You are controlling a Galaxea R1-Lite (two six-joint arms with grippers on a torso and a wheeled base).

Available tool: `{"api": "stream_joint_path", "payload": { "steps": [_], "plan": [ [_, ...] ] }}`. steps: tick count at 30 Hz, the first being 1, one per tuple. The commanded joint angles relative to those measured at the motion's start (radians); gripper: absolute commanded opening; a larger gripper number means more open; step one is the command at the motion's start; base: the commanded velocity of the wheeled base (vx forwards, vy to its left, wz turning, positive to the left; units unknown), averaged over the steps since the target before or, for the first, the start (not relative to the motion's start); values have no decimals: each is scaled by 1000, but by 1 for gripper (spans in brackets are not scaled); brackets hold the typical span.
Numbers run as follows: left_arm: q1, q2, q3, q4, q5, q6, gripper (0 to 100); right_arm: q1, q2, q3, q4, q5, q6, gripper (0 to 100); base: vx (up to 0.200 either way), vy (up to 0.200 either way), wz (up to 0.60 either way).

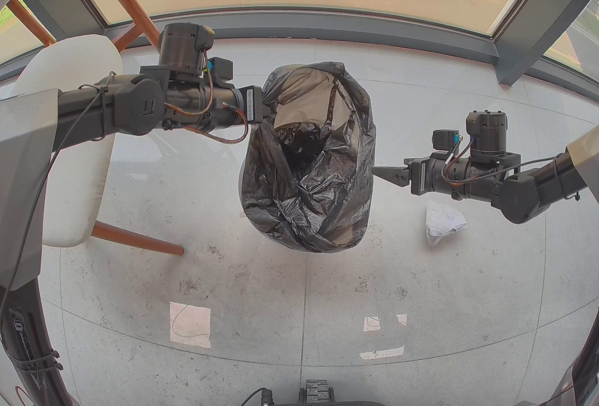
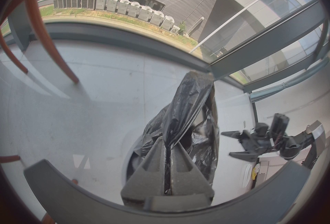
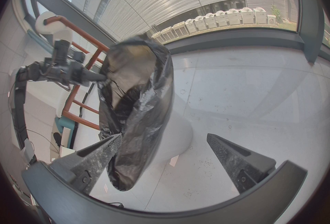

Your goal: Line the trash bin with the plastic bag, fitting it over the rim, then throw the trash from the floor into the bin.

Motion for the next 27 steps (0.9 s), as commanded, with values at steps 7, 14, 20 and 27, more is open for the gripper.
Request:
{"api": "stream_joint_path", "payload": {
  "steps": [7,14,20,27],
  "plan": [
    [61,0,129,-86,2,-4,0,3,-113,176,-75,9,-5,100,0,0,0],
    [82,2,155,-89,2,-2,0,36,-145,226,-72,15,6,100,0,0,0],
    [130,31,155,-113,16,-6,0,115,-188,264,-69,14,102,100,0,0,0],
    [128,17,190,-112,23,-6,100,115,-182,264,-72,9,102,100,0,0,0]
  ]
}}
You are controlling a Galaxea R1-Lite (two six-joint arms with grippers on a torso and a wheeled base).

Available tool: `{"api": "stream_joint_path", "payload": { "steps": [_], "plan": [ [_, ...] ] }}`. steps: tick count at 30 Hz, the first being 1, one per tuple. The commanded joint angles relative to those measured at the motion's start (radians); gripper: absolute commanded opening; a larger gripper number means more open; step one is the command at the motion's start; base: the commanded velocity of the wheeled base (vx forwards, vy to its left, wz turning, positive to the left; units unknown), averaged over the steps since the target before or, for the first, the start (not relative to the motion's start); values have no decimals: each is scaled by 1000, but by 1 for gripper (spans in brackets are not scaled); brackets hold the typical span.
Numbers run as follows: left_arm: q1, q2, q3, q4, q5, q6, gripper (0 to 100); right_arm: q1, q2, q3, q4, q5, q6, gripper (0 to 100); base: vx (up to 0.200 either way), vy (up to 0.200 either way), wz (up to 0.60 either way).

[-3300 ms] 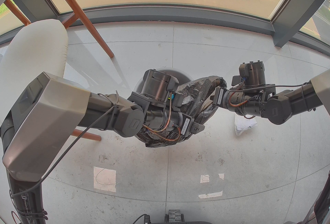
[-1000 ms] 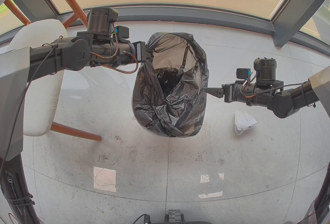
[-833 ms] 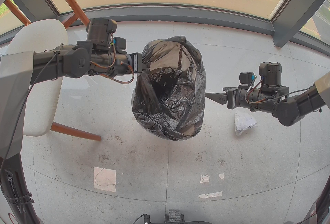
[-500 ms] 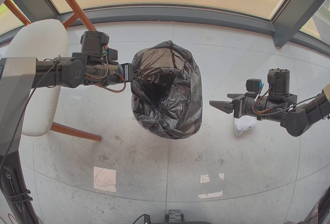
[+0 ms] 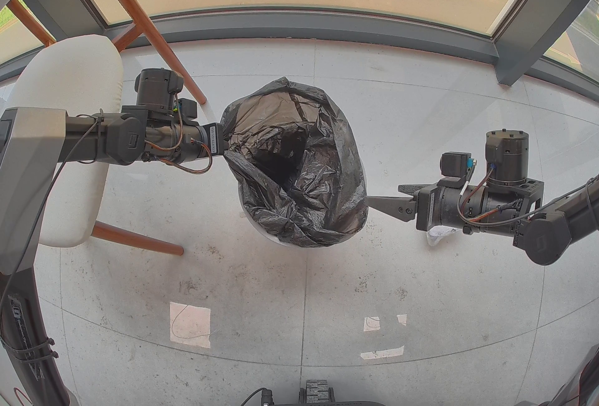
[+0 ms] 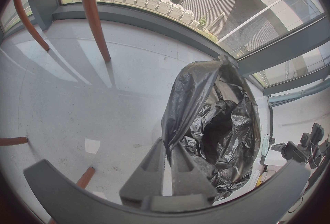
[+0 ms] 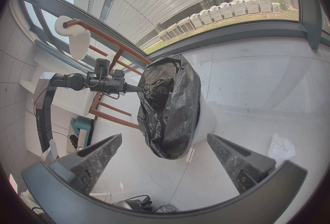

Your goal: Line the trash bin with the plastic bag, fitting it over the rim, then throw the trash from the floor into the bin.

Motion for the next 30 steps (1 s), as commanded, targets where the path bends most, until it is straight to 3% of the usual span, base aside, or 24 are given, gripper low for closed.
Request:
{"api": "stream_joint_path", "payload": {
  "steps": [1,4,7,14,22,30],
  "plan": [
    [-2,-4,20,-4,0,0,100,5,-6,5,5,-2,0,100,0,0,0],
    [-3,-5,32,-3,0,-3,100,7,-3,19,10,-16,-3,100,0,0,0],
    [-3,-34,55,-4,-1,0,100,11,20,15,8,-82,13,100,0,0,0],
    [-45,-156,72,16,-7,-14,100,47,40,-8,42,-146,270,100,0,0,0],
    [-178,-229,92,105,-10,-118,100,68,114,-46,115,-169,283,100,0,0,0],
    [-253,-217,178,94,-9,-110,100,62,227,-159,111,-184,284,100,0,0,0]
  ]
}}
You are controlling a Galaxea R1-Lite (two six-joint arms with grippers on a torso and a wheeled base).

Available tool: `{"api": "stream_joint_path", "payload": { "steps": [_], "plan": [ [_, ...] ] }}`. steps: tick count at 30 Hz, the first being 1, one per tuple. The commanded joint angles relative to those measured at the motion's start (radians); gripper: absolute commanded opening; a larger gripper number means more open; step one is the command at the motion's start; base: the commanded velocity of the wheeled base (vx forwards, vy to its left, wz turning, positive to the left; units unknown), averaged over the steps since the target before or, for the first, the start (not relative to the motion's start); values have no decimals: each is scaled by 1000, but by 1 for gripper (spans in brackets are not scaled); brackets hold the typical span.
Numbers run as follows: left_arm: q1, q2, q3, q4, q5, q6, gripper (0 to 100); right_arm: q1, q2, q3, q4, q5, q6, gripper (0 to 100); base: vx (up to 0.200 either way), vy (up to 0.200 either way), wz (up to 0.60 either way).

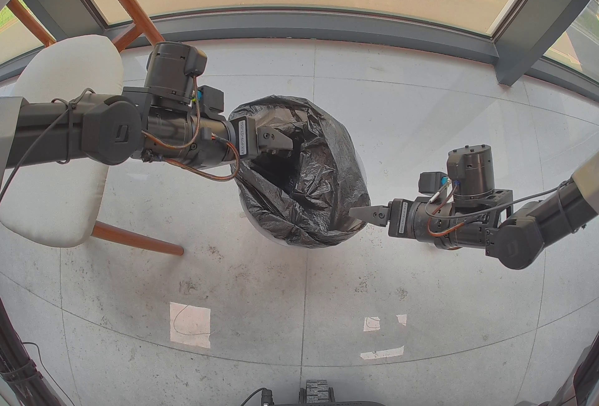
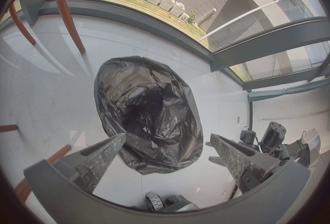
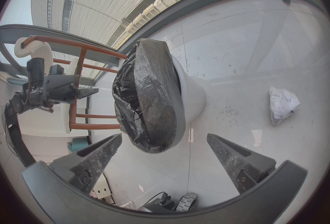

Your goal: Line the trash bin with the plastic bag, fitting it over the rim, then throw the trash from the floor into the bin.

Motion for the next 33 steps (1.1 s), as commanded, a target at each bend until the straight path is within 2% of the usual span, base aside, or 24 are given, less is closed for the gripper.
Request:
{"api": "stream_joint_path", "payload": {
  "steps": [1,2,3,16,26,33],
  "plan": [
    [-57,-6,37,-3,1,-1,100,-4,98,-66,-2,0,0,100,0,0,0],
    [-62,-6,37,-3,1,-1,100,-6,110,-77,-2,0,0,100,0,0,0],
    [-65,-4,35,-3,1,-1,100,-6,122,-86,-3,0,-1,0,0,0,0],
    [-65,22,60,-5,-2,1,100,-7,127,-101,0,0,-7,0,0,0,0],
    [-59,51,49,-5,-2,1,100,-70,32,-140,14,0,-50,0,0,0,0],
    [-57,138,-5,-31,1,-21,100,-90,16,-129,12,-2,-57,0,0,0,0]
  ]
}}
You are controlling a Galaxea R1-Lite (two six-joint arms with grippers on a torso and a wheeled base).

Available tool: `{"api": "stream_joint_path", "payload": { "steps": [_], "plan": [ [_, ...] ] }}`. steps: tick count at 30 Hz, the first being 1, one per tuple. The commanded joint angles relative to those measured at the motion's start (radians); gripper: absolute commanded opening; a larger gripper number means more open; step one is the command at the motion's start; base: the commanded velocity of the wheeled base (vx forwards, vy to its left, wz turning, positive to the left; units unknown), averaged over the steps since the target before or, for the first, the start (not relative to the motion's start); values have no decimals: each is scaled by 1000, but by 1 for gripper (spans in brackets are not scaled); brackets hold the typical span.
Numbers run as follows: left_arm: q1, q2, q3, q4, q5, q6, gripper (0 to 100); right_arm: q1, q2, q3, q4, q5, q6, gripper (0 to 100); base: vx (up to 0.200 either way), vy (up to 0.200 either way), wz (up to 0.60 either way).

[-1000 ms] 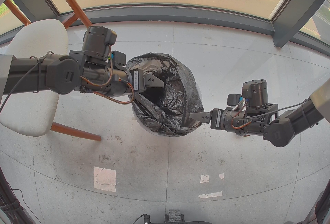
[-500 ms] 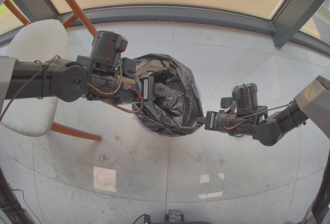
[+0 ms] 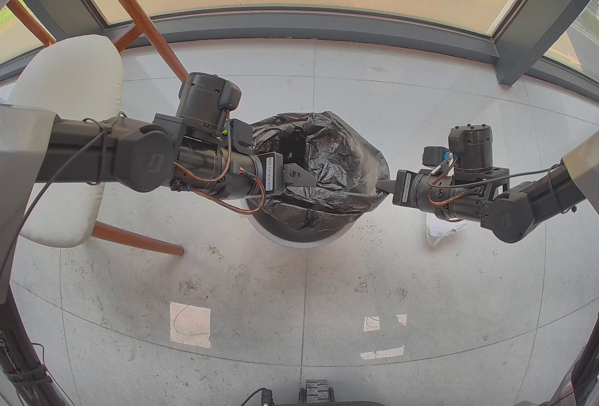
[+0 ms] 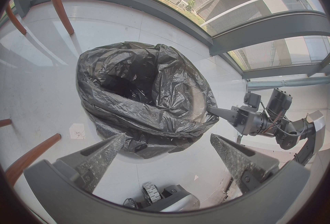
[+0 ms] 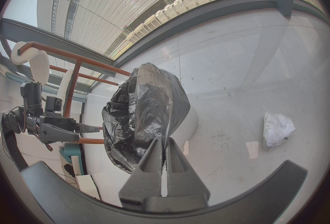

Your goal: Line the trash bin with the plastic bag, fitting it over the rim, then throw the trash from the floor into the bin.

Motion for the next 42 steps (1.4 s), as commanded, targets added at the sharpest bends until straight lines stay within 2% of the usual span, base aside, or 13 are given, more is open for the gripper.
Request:
{"api": "stream_joint_path", "payload": {
  "steps": [1,6,10,15,20,30,37,42],
  "plan": [
    [2,61,-33,-7,2,-11,100,-8,-19,3,-1,0,-1,0,0,0,0],
    [16,172,-194,0,12,-78,100,11,-22,6,-9,0,-2,0,0,0,0],
    [17,226,-268,0,25,-150,100,15,-19,6,-9,0,-2,0,0,0,0],
    [13,295,-344,2,62,-175,100,15,-19,6,-9,0,-2,0,0,0,0],
    [5,288,-350,5,65,-239,100,11,-19,7,-11,0,-2,0,0,0,0],
    [5,199,-346,5,65,-241,100,15,-15,24,-12,-1,-2,0,0,0,0],
    [-13,149,-281,92,67,-255,100,21,-10,21,-12,-1,-27,0,0,0,0],
    [-30,151,-218,91,67,-270,100,21,-9,18,-14,-1,-34,0,0,0,0]
  ]
}}
